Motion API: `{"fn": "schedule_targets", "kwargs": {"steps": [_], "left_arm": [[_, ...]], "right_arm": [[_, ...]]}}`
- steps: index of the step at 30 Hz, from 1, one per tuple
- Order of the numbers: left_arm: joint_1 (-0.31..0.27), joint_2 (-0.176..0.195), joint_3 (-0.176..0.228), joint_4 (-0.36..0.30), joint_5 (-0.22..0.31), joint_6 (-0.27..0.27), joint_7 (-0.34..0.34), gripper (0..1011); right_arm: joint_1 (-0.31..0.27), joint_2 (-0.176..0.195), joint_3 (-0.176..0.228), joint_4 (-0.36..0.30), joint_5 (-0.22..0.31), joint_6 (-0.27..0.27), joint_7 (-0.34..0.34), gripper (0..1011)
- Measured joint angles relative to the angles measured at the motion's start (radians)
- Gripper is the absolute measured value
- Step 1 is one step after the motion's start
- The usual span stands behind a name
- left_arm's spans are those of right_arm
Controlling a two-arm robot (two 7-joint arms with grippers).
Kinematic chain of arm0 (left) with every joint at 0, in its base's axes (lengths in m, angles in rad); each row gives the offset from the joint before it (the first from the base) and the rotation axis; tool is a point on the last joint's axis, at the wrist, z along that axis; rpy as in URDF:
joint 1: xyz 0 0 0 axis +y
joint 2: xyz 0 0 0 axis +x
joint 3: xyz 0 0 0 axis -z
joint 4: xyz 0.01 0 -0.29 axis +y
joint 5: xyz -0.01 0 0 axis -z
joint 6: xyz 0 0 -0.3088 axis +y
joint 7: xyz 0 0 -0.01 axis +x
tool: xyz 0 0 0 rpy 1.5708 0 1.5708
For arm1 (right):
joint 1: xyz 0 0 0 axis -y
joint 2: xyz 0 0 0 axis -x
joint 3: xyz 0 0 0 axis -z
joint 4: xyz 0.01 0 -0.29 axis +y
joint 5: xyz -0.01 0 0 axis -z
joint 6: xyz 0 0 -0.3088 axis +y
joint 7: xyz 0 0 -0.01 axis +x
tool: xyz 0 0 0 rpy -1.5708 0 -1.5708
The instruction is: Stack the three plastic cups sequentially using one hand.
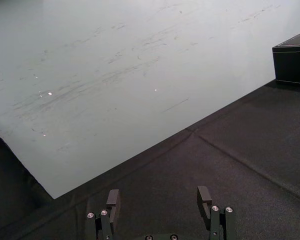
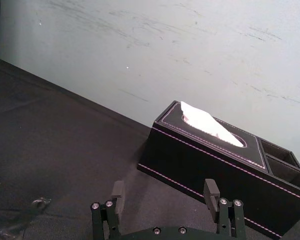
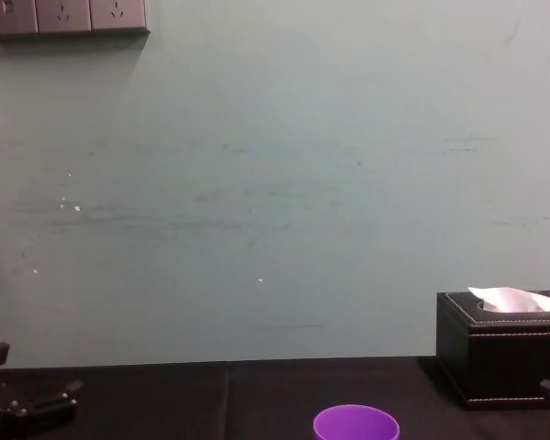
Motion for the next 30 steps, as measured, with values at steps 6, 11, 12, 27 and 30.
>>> {"fn": "schedule_targets", "kwargs": {"steps": [6, 11, 12, 27, 30], "left_arm": [[0.000, 0.000, 0.000, 0.000, 0.000, 0.000, 0.000, 1010], [0.000, 0.000, 0.000, 0.000, 0.000, 0.000, 0.000, 1010], [0.000, 0.000, 0.000, 0.000, 0.000, 0.000, 0.000, 1010], [0.000, 0.000, 0.000, 0.000, 0.000, 0.000, 0.000, 1010], [0.000, 0.000, 0.000, 0.000, 0.000, 0.000, 0.000, 1010]], "right_arm": [[0.000, 0.000, 0.000, 0.000, 0.000, 0.000, 0.000, 1000], [0.000, 0.000, 0.000, 0.000, 0.000, 0.000, 0.000, 1000], [0.000, 0.000, 0.000, 0.000, 0.000, 0.000, 0.000, 1000], [0.000, 0.000, 0.000, 0.000, 0.000, 0.000, 0.000, 1000], [0.000, 0.000, 0.000, 0.000, 0.000, 0.000, 0.000, 1000]]}}
